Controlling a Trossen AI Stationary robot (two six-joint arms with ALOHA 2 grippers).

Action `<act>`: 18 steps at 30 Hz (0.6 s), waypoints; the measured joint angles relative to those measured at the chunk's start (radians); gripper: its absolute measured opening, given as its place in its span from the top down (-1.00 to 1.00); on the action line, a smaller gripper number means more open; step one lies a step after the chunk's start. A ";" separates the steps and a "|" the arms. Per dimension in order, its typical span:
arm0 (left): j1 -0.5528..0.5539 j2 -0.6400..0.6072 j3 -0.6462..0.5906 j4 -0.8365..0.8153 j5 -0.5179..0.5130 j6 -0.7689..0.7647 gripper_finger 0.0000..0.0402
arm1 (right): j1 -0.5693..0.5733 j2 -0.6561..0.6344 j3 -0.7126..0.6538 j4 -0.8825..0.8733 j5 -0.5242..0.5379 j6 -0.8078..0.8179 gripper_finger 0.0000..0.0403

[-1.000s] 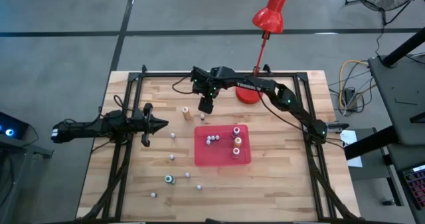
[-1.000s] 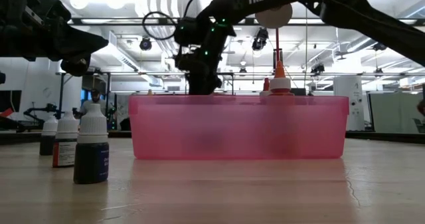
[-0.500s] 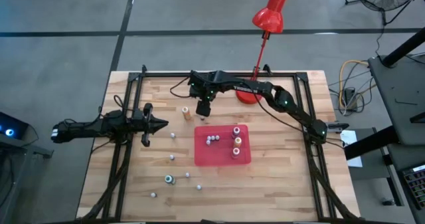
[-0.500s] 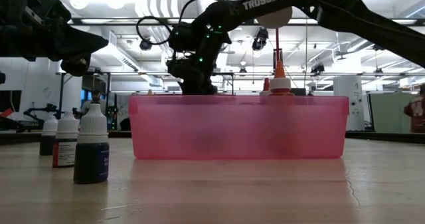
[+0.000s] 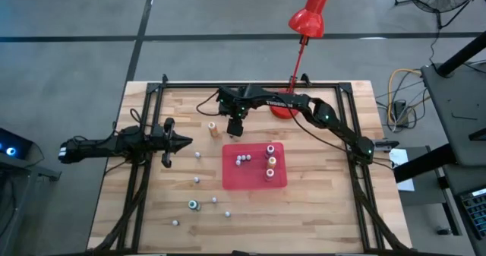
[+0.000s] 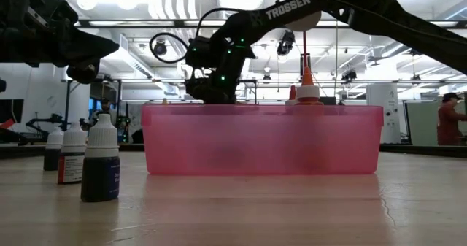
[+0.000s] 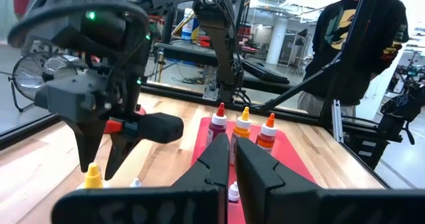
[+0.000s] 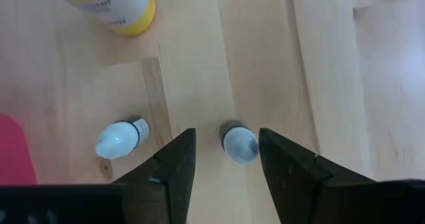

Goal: Pick & Place food coloring
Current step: Put the small violet food coloring bottle into the red bin

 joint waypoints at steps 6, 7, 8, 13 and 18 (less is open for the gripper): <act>0.000 0.000 0.000 0.000 0.000 0.000 1.00 | 0.000 0.000 -0.027 0.025 -0.001 -0.025 0.23; 0.000 0.000 0.000 0.000 0.000 0.000 1.00 | 0.000 0.000 -0.029 0.027 -0.002 -0.029 0.23; 0.000 0.000 0.000 0.000 0.000 0.000 1.00 | -0.001 0.000 -0.031 0.032 -0.002 -0.036 0.23; 0.000 0.000 0.000 0.000 0.000 0.000 1.00 | -0.005 0.000 -0.032 0.038 -0.013 -0.045 0.23; 0.000 0.000 0.000 0.000 0.000 0.000 1.00 | -0.007 0.000 -0.032 0.036 -0.012 -0.044 0.27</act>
